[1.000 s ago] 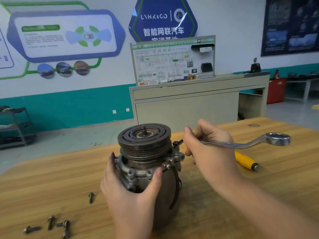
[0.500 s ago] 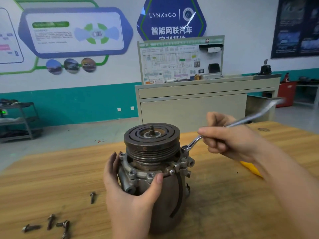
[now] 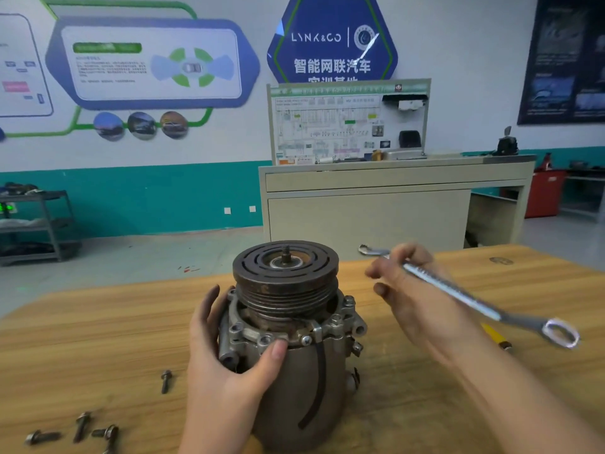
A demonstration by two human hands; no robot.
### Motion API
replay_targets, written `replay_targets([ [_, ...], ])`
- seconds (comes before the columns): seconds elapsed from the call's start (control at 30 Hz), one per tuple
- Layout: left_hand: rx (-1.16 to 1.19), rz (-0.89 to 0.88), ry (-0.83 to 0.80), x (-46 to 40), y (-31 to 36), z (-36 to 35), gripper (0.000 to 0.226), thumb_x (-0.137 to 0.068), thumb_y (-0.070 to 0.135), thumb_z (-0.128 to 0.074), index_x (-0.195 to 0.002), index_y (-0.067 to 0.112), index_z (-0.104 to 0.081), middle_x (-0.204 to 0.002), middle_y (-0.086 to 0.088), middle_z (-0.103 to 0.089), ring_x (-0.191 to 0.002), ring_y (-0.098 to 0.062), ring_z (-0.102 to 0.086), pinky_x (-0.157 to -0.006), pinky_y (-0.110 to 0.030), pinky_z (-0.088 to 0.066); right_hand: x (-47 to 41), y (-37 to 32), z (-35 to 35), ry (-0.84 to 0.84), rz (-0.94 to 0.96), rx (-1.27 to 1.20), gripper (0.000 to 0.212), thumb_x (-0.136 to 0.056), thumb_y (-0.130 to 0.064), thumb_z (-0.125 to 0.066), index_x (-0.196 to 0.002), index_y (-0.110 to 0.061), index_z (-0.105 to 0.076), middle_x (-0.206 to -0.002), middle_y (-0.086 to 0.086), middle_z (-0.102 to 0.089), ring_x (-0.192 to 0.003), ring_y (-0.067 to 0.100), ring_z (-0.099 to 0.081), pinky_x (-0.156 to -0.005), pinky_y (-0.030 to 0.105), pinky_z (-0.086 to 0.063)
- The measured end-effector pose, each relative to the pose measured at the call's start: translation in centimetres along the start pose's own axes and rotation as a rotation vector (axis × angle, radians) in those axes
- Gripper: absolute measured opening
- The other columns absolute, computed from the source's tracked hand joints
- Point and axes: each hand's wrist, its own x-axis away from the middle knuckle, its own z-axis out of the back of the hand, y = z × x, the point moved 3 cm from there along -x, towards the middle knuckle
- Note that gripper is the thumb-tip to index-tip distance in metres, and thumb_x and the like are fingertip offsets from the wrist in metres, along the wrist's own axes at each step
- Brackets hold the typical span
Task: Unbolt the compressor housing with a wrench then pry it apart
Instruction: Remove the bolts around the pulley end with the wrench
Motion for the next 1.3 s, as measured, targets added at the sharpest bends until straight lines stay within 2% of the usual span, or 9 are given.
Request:
replay_targets([
  [0.1, 0.014, 0.004, 0.006, 0.0, 0.1, 0.0, 0.091, -0.040, 0.049, -0.077, -0.123, 0.050, -0.040, -0.124, 0.029, -0.056, -0.113, 0.006, -0.056, -0.085, -0.016, -0.046, 1.2, 0.4, -1.0, -0.122, 0.028, 0.272, 0.041, -0.055, 0.005, -0.082, -0.059, -0.026, -0.056, -0.065, 0.003, -0.066, -0.067, 0.021, -0.060, -0.066, 0.030, -0.049],
  [0.23, 0.028, -0.005, 0.008, 0.0, 0.2, 0.0, 0.091, -0.039, 0.048, -0.077, -0.123, 0.049, -0.041, -0.121, 0.032, -0.057, -0.111, 0.009, -0.056, -0.082, -0.013, -0.047, 1.7, 0.1, -1.5, -0.112, 0.018, 0.385, 0.031, -0.060, -0.004, -0.074, -0.059, -0.026, -0.052, -0.071, 0.005, -0.069, -0.071, 0.028, -0.054, -0.066, 0.037, -0.044],
  [0.33, 0.041, -0.019, 0.004, -0.1, 0.2, 0.0, 0.092, -0.038, 0.046, -0.077, -0.123, 0.046, -0.042, -0.118, 0.034, -0.058, -0.109, 0.010, -0.056, -0.080, -0.005, -0.046, 2.1, -0.1, -1.9, -0.130, -0.002, 0.377, 0.026, -0.066, -0.003, -0.067, -0.062, -0.023, -0.051, -0.078, 0.008, -0.074, -0.071, 0.017, -0.065, -0.062, 0.022, -0.050],
  [0.5, 0.051, -0.028, -0.002, -0.1, 0.2, 0.0, 0.091, -0.039, 0.043, -0.077, -0.124, 0.041, -0.044, -0.120, 0.033, -0.058, -0.109, 0.008, -0.058, -0.084, -0.005, -0.046, 2.4, -0.1, -2.3, -0.099, 0.042, 0.572, 0.038, -0.068, -0.009, -0.081, -0.069, -0.031, -0.050, -0.083, 0.002, -0.072, -0.059, 0.003, -0.050, -0.064, 0.030, -0.038],
  [0.73, 0.032, -0.003, -0.004, 0.1, 0.2, 0.1, 0.090, -0.040, 0.046, -0.077, -0.124, 0.047, -0.044, -0.124, 0.027, -0.058, -0.113, 0.004, -0.057, -0.089, -0.023, -0.046, 2.5, 0.0, -2.1, -0.062, 0.062, 0.614, 0.029, -0.060, -0.031, -0.078, -0.072, -0.037, -0.052, -0.086, -0.003, -0.072, -0.068, 0.007, -0.060, -0.066, 0.029, -0.044],
  [0.87, 0.011, 0.002, -0.008, 0.1, 0.2, 0.1, 0.091, -0.040, 0.048, -0.077, -0.124, 0.048, -0.042, -0.126, 0.026, -0.057, -0.114, 0.005, -0.055, -0.090, -0.024, -0.043, 2.6, 0.1, -2.5, -0.090, 0.041, 0.541, 0.026, -0.066, -0.016, -0.067, -0.067, -0.037, -0.052, -0.084, 0.001, -0.074, -0.076, 0.016, -0.067, -0.066, 0.030, -0.049],
  [1.03, -0.019, -0.002, -0.010, 0.2, 0.4, 0.1, 0.088, -0.043, 0.049, -0.075, -0.124, 0.050, -0.041, -0.124, 0.032, -0.055, -0.113, 0.007, -0.055, -0.090, -0.025, -0.043, 2.6, 0.1, -2.2, -0.037, 0.050, 0.609, 0.034, -0.071, -0.011, -0.080, -0.077, -0.026, -0.050, -0.083, -0.005, -0.071, -0.063, -0.003, -0.059, -0.062, 0.020, -0.047],
  [1.17, -0.019, 0.004, -0.019, 0.2, 0.5, 0.1, 0.089, -0.043, 0.049, -0.075, -0.125, 0.049, -0.041, -0.123, 0.033, -0.055, -0.113, 0.007, -0.055, -0.090, -0.024, -0.043, 2.6, -0.1, -2.4, -0.050, 0.066, 0.575, 0.022, -0.069, -0.015, -0.069, -0.082, -0.014, -0.051, -0.084, -0.002, -0.073, -0.080, 0.009, -0.067, -0.072, 0.029, -0.052],
  [1.3, -0.026, 0.011, -0.022, 0.2, 0.5, 0.1, 0.091, -0.042, 0.049, -0.075, -0.126, 0.047, -0.041, -0.124, 0.031, -0.056, -0.113, 0.007, -0.055, -0.089, -0.022, -0.043, 2.4, 0.1, -2.1, -0.042, 0.053, 0.609, 0.031, -0.070, -0.013, -0.080, -0.079, -0.025, -0.053, -0.082, -0.006, -0.072, -0.071, 0.001, -0.063, -0.064, 0.020, -0.048],
])
